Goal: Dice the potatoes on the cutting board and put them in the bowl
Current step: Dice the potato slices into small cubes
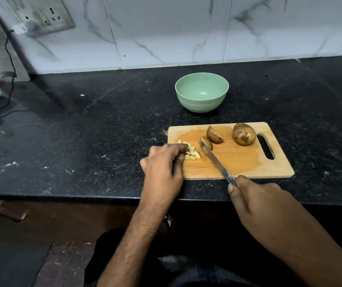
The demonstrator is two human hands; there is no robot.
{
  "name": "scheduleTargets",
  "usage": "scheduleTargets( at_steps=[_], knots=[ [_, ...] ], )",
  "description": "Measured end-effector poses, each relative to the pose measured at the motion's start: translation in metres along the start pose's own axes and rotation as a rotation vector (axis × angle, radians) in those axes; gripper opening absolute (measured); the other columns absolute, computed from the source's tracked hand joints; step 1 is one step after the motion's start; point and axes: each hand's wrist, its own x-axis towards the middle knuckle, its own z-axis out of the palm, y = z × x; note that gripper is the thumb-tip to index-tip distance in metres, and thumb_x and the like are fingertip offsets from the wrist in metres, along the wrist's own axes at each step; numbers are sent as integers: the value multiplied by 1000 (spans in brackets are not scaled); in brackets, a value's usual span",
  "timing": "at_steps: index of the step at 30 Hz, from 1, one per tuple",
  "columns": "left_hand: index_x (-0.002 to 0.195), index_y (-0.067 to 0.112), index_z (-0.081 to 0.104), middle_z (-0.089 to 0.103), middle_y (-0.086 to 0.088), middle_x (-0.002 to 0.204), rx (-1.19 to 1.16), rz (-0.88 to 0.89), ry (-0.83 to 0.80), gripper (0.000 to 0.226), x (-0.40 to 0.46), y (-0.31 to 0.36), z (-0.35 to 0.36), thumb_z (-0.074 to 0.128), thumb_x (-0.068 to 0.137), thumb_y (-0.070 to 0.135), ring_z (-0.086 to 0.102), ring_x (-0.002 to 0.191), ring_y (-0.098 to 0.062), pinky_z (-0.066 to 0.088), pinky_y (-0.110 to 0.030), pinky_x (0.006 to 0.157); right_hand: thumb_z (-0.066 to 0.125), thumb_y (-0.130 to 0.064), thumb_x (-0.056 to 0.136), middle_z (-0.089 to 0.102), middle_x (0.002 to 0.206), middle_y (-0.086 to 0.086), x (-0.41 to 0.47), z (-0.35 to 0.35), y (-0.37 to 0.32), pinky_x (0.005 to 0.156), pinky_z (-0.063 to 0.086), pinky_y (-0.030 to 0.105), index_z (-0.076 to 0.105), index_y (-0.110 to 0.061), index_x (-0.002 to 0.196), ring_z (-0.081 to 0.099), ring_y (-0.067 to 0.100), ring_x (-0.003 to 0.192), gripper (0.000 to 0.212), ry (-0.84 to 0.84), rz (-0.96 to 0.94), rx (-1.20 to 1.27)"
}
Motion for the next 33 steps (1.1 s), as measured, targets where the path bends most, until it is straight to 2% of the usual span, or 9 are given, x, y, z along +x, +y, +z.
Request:
scheduleTargets(
  at_steps=[3, 7, 9, 11, 16, 19, 24, 27, 33],
  knots=[
    [116, 29, 70, 68, 18, 106, -52, 11, 19, 25, 0, -3, 1, 62, 96, 16, 53, 107, -7, 40, -44, 99, 21, -51, 103, 54, 71, -6, -2, 1, -1, 61, 48, 30, 39, -33, 93, 55, 9, 65, 26, -31, 2, -11],
    [119, 25, 69, 68, 15, 110, -100, 32, 29, 25, -1, -5, 3, 62, 96, 18, 58, 109, -7, 48, -49, 96, 21, -53, 103, 53, 71, -5, -5, 4, -6, 55, 42, 26, 36, -33, 87, 51, 7, 62, 29, -38, -21, 8],
    [119, 22, 69, 69, 15, 112, -136, 34, 48, 24, -2, -5, 0, 63, 97, 15, 60, 109, -4, 49, -43, 98, 21, -54, 102, 54, 70, -5, -6, 2, -6, 57, 44, 27, 37, -33, 88, 52, 7, 62, 30, -41, -20, 30],
    [119, 17, 70, 69, 13, 113, -172, 40, 73, 24, -4, -5, -4, 63, 96, 11, 61, 109, 0, 50, -30, 98, 20, -54, 101, 55, 69, -6, -6, -2, -4, 58, 43, 28, 39, -34, 90, 53, 8, 62, 30, -32, -16, 33],
    [120, 16, 69, 68, 13, 109, -212, 8, 77, 32, -6, -4, -9, 73, 89, 8, 64, 101, 1, 47, -10, 89, 20, -57, 100, 56, 74, -4, -15, -11, 2, 67, 51, 30, 36, -32, 86, 56, 11, 66, 33, -105, 12, -18],
    [120, 15, 69, 67, 10, 103, -220, -21, 82, 39, -4, 1, -6, 79, 83, 6, 64, 94, 1, 48, -8, 84, 22, -55, 102, 55, 75, -4, -12, -8, -3, 65, 50, 30, 35, -31, 86, 54, 10, 66, 31, -132, -1, -30],
    [120, 15, 68, 65, 11, 97, -142, -22, 105, 44, 6, 7, -4, 83, 79, 12, 63, 88, 0, 51, -15, 85, 23, -50, 105, 51, 73, -6, 4, 1, -9, 53, 32, 24, 37, -33, 93, 46, 8, 63, 25, -72, -6, -26],
    [119, 14, 68, 63, 11, 96, -117, -20, 118, 43, 10, 8, -4, 83, 79, 12, 61, 88, 3, 44, -4, 83, 24, -52, 103, 52, 72, -6, 9, 3, -8, 56, 35, 29, 36, -33, 92, 47, 10, 66, 25, -20, 16, -7],
    [111, 12, 72, 62, 10, 96, -134, 40, 151, 39, 11, 7, -3, 86, 75, 17, 60, 86, -3, 45, -5, 80, 25, -54, 102, 52, 73, -6, 7, 2, -1, 64, 39, 35, 35, -35, 92, 49, 17, 70, 24, 19, 36, 26]
  ],
)
